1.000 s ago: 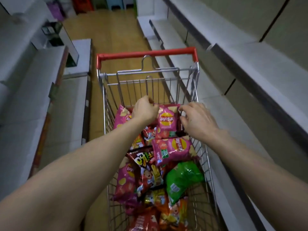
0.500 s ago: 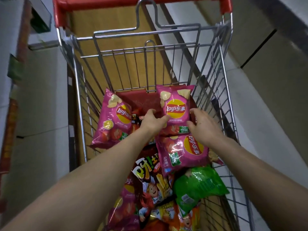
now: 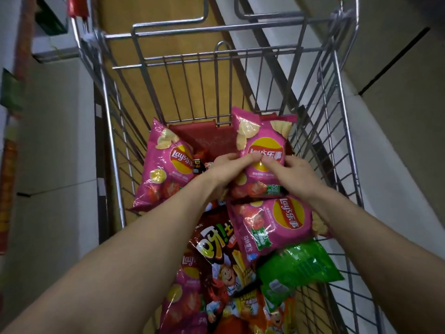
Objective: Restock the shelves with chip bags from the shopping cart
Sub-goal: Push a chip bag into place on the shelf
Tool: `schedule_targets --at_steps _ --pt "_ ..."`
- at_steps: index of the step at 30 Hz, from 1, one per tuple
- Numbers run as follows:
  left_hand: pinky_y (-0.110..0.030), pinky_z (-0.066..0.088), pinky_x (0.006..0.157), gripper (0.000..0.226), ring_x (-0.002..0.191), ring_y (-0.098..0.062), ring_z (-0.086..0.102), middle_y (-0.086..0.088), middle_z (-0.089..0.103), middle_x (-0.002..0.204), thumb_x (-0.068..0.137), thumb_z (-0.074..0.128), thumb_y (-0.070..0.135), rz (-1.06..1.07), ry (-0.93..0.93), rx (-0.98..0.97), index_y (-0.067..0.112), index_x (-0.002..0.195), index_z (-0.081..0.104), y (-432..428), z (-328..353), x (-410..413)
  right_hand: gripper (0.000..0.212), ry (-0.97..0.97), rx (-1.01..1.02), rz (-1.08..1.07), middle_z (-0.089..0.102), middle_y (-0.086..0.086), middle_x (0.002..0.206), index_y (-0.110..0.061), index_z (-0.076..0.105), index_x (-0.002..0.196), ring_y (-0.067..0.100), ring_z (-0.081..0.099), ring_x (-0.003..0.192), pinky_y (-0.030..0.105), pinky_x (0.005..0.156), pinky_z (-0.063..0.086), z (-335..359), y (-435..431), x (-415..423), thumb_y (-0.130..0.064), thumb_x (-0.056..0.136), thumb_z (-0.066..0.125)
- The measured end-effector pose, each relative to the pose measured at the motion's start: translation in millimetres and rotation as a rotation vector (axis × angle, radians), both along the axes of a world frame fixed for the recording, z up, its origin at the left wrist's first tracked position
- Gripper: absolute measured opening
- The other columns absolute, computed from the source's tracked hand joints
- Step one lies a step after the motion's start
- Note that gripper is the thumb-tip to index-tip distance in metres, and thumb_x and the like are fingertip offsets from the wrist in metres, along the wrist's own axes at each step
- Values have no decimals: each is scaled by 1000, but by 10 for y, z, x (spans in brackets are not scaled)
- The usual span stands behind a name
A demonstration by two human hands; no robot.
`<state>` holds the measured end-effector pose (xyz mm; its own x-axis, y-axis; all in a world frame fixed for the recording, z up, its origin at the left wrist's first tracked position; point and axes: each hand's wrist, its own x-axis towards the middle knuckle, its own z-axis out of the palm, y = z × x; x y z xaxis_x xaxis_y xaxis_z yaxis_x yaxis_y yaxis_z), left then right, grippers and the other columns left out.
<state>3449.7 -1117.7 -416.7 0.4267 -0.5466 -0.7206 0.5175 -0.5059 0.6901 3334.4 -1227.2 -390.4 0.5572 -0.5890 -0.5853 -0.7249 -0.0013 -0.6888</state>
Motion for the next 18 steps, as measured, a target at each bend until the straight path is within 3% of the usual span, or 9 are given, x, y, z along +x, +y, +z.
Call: schedule_targets --at_steps 4,6,10,12,14,16,18 --pt "-35 58 76 40 90 -23 72 -8 74 103 85 68 42 18 167 -115 16 114 63 -74 119 82 53 -117 200 -126 69 1 100 -22 47 119 19 73 79 34 67 59 191 -75 -5 -53 82 68" --pt "-34 58 74 39 81 -22 72 -8 75 95 85 65 47 -7 164 -117 16 108 66 -156 179 48 51 -174 314 -172 73 4 97 -19 50 118 21 74 75 33 61 59 249 -118 -15 -46 81 71" --pt "-37 59 77 55 83 -23 73 -7 75 90 88 44 68 22 126 -121 21 107 68 -284 182 -86 47 -201 374 -171 76 7 93 -20 62 117 26 74 81 42 76 59 272 -186 -40 -41 78 76" --pt "-34 56 78 57 88 -25 71 -8 74 93 94 32 66 41 41 -22 20 97 67 -299 117 -145 45 -198 322 -182 76 6 93 -22 62 115 26 74 80 43 77 59 279 -243 -73 -37 76 78" --pt "-32 49 85 47 102 -31 65 -14 69 107 102 32 46 -223 -201 171 15 86 64 -301 -1 -190 44 -180 257 -171 75 4 94 -24 61 114 22 74 77 39 73 60 290 -317 -128 -33 76 80" --pt "-33 43 98 43 119 -33 55 -17 59 130 99 42 41 -563 -318 277 6 109 64 -291 -89 -240 43 -145 214 -116 74 1 93 -23 61 115 16 73 72 30 62 58 302 -375 -190 -28 77 79" --pt "-35 41 105 78 127 -28 49 -8 48 144 81 54 63 -763 -261 363 13 140 48 -264 -144 -264 46 -82 159 -45 72 0 93 -21 59 117 15 72 72 27 60 57 293 -387 -241 -29 76 81"
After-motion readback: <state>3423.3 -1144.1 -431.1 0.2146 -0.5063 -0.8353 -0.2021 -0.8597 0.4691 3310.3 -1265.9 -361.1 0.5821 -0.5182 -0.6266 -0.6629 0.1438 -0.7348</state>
